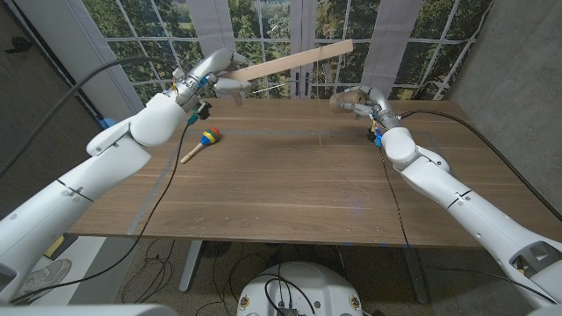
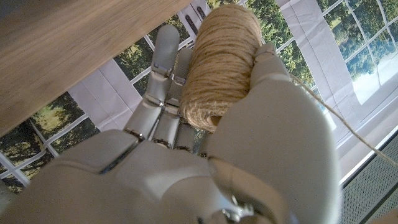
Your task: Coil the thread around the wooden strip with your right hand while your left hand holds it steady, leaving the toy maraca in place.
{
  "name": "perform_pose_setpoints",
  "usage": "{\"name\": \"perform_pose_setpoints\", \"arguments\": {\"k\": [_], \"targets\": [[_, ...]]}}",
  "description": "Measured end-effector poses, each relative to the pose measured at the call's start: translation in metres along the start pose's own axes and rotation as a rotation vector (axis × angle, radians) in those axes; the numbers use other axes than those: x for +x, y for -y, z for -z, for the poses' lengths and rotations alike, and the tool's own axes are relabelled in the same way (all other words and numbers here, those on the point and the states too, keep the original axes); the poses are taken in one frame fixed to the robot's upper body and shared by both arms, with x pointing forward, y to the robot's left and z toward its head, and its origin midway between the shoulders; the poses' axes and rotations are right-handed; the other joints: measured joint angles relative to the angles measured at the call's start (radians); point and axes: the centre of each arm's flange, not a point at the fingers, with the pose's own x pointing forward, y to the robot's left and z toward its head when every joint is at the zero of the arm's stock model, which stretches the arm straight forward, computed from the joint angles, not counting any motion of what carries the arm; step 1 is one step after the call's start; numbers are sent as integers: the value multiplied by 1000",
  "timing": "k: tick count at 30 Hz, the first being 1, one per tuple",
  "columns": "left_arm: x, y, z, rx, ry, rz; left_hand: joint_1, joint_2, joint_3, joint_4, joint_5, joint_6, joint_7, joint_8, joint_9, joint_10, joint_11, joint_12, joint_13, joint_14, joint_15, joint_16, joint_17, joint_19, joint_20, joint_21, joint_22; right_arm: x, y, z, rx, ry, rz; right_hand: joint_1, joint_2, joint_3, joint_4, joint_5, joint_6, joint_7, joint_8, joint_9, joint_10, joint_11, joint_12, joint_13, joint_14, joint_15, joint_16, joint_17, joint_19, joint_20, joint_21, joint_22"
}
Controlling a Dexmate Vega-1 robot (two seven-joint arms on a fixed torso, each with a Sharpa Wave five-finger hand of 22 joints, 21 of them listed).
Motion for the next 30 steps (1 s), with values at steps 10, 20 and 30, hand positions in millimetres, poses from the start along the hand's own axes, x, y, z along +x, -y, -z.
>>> {"name": "perform_pose_setpoints", "arguments": {"k": [10,20,30], "targets": [[7,0,-1,7,-1,1,1,-1,0,0,-1,0,0,0,2,0,0,0,0,0,0,0,1,0,0,0,0,-21,-6,11,43,9,35,0,0,0,0,-2,0,0,-1,0,0,0,0,1,0,0,6,0,-3,3,15,0],[13,-1,0,20,-18,1,-2,2,0,0,-3,0,0,0,1,0,0,-8,0,0,0,0,1,0,0,0,0,-48,-12,34,114,-15,79,0,0,0,0,-3,0,0,-9,13,0,0,0,3,0,0,7,0,-7,7,28,-5],[18,2,0,33,-31,14,-1,3,0,0,-3,0,0,0,2,0,0,-8,2,0,0,0,-1,0,0,0,0,-81,-19,57,164,-45,93,-1,1,0,0,-2,0,0,-10,15,4,4,0,4,0,0,15,0,-11,11,39,-5]]}}
